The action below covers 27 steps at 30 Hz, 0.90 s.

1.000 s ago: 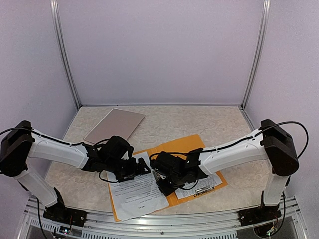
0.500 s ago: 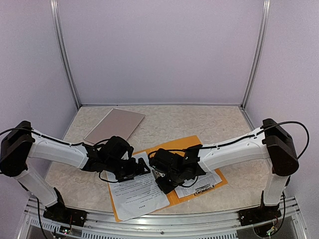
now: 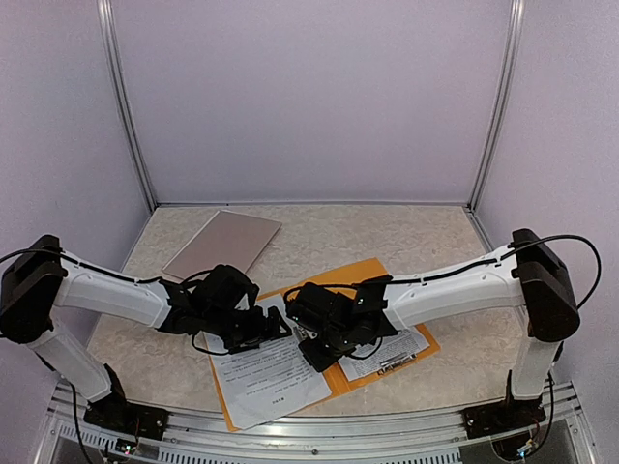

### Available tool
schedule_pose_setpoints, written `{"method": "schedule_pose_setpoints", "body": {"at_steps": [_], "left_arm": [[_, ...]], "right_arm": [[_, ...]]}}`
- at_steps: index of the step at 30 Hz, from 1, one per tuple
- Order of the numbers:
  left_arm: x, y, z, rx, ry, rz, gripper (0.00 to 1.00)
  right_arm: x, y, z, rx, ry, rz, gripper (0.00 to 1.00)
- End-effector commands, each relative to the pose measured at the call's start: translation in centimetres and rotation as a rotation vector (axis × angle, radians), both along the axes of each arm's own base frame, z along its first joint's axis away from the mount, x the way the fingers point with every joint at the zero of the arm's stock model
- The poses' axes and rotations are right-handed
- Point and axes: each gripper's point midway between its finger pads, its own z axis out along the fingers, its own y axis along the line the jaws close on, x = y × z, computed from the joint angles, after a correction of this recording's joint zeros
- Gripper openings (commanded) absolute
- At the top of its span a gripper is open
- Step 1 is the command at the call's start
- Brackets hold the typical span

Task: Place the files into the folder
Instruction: Close the spring clip on the folder with some files.

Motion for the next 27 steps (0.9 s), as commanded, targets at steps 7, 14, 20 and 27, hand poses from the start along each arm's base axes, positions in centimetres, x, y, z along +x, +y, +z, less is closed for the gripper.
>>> {"method": "schedule_pose_setpoints", "body": {"at_steps": [7, 14, 20, 27], "left_arm": [[-1.1, 1.6, -1.9, 0.06, 0.048, 0.007, 0.96], [-1.2, 1.7, -2.0, 0.062, 0.049, 0.009, 0.96], [-1.2, 1.9, -2.0, 0.062, 0.053, 0.014, 0.96], [-1.1, 2.0, -2.0, 0.06, 0.054, 0.018, 0.96]], "right_arm": [[1.4, 1.1, 3.0, 0.036, -0.074, 0.008, 0.16], [2.2, 1.0, 3.4, 0.03, -0.091, 0.004, 0.17], [3.3, 1.1, 3.6, 0.027, -0.106, 0.003, 0.18], [4.4, 1.4, 3.9, 0.03, -0.12, 0.01, 0.2]]}}
